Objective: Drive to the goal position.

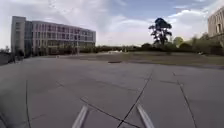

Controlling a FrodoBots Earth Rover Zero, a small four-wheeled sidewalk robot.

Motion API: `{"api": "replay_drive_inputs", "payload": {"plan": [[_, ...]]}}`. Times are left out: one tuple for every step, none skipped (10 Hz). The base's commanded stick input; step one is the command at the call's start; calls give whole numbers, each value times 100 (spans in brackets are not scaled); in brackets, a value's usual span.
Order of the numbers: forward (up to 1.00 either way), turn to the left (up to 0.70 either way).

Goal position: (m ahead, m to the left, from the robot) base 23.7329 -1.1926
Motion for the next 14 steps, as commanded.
{"api": "replay_drive_inputs", "payload": {"plan": [[70,0],[70,0],[70,0],[70,0],[70,0],[70,0],[70,0],[70,6],[70,12],[70,14],[70,11],[70,4],[70,0],[70,0]]}}
